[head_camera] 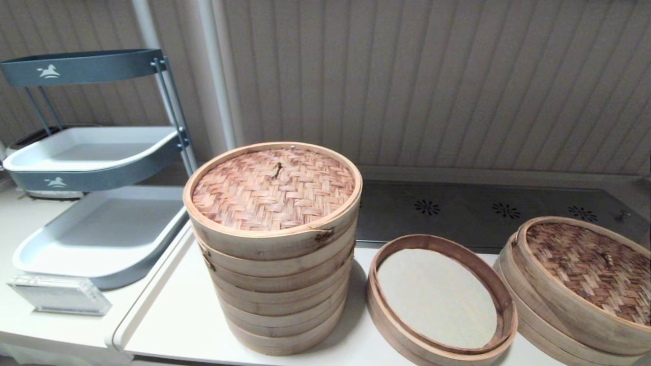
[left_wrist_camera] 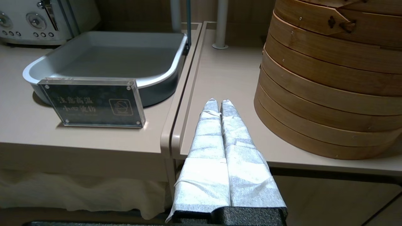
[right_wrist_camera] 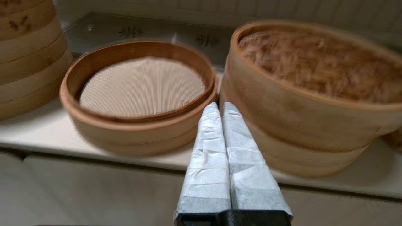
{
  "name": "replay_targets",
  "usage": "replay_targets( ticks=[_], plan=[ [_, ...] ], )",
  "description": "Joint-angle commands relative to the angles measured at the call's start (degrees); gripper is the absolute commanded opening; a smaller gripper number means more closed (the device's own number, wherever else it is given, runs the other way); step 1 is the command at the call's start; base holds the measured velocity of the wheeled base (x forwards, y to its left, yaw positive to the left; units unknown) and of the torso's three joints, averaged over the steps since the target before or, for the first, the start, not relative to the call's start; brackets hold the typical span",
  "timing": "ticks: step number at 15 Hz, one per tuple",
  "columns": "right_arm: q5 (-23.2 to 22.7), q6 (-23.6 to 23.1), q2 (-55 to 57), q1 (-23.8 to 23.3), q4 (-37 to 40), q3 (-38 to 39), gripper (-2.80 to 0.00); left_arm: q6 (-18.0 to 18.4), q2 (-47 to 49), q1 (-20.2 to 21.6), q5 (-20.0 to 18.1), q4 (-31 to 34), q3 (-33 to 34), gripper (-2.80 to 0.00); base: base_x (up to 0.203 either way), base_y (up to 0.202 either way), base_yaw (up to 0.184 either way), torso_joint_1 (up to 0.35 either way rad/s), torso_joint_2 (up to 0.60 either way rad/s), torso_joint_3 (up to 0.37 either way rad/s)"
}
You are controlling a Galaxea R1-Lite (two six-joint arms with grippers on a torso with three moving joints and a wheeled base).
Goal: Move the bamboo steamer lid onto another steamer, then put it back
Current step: Pick up the steamer
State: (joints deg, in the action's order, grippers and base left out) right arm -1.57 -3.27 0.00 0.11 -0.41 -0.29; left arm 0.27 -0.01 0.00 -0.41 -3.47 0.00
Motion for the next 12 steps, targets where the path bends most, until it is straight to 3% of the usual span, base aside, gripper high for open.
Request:
replay_targets(
  ticks=[1, 4, 8, 12],
  plan=[
    [-1.68, -0.03, 0.64, 0.01, 2.51, -5.19, -2.80, 0.00, -0.08, 0.00, 0.06, -0.04, 1.41, -2.80, 0.000, 0.000, 0.000, 0.000, 0.00, 0.000],
    [-4.90, 0.11, 4.05, -0.05, 11.68, -15.18, -2.80, 0.00, -0.08, 0.08, 0.00, -0.04, 1.41, -2.80, 0.000, 0.000, 0.000, 0.000, 0.00, 0.000],
    [-5.15, 1.06, 19.62, -0.04, 12.34, -24.74, -2.80, 0.00, -0.08, 0.00, -0.03, -0.04, 1.41, -2.80, 0.000, 0.000, 0.000, 0.000, 0.00, 0.000],
    [-3.43, 5.75, 35.02, -2.46, 12.97, -32.67, -2.80, 0.00, -0.15, 0.04, 0.00, -0.04, 1.41, -2.80, 0.000, 0.000, 0.000, 0.000, 0.00, 0.000]
  ],
)
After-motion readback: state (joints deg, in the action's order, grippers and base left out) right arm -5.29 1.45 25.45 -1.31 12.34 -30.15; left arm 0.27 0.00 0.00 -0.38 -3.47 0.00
